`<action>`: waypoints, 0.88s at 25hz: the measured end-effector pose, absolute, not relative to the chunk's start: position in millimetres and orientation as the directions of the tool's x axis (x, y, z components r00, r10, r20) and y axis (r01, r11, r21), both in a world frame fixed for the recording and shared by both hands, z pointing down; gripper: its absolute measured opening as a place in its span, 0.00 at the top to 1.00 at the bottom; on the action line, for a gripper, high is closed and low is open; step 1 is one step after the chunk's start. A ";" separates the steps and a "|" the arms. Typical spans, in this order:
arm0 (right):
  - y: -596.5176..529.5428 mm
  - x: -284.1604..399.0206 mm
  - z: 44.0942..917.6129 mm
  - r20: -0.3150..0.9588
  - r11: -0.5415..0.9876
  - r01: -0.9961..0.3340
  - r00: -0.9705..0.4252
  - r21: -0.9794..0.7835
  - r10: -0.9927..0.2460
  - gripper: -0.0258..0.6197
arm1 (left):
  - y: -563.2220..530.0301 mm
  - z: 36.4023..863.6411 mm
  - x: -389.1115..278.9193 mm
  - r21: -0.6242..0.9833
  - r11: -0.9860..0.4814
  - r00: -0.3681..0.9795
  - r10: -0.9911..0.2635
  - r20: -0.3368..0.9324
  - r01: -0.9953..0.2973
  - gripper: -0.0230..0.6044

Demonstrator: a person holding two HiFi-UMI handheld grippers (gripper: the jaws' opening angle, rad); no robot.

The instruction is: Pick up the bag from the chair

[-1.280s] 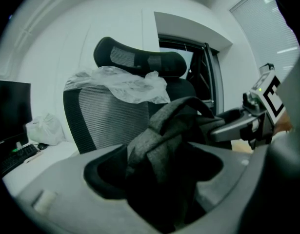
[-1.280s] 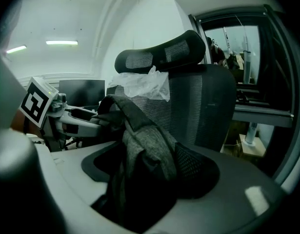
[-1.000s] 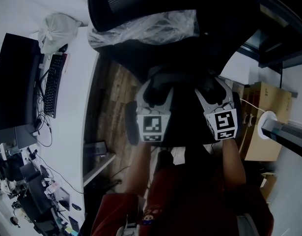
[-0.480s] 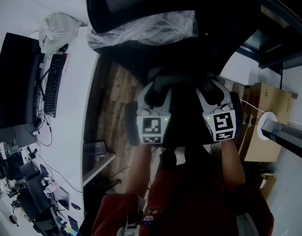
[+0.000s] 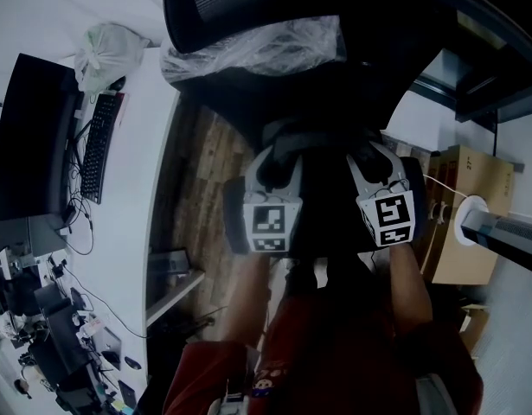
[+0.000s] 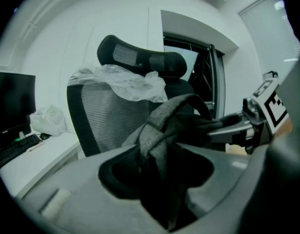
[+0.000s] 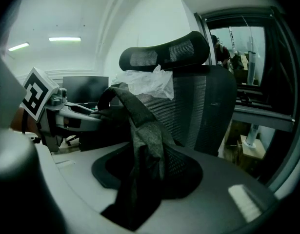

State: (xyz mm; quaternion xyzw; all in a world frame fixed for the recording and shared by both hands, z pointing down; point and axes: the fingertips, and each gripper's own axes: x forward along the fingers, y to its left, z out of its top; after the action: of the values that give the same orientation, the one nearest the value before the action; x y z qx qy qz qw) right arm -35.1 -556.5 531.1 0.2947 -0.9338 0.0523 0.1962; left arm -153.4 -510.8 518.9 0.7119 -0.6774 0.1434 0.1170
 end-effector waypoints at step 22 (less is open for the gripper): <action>-461.0 -10.4 451.1 0.298 0.780 -0.615 -0.728 0.113 -0.617 0.75 | -417.8 436.6 -128.5 -0.057 -0.081 0.066 -0.972 0.223 -0.995 0.68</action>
State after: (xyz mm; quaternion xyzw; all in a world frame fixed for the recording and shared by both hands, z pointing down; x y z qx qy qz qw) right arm -10.4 -461.0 451.1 0.3315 -0.9295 -0.0035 0.1613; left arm -128.5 -417.8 436.6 0.7279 -0.6757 0.1021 0.0554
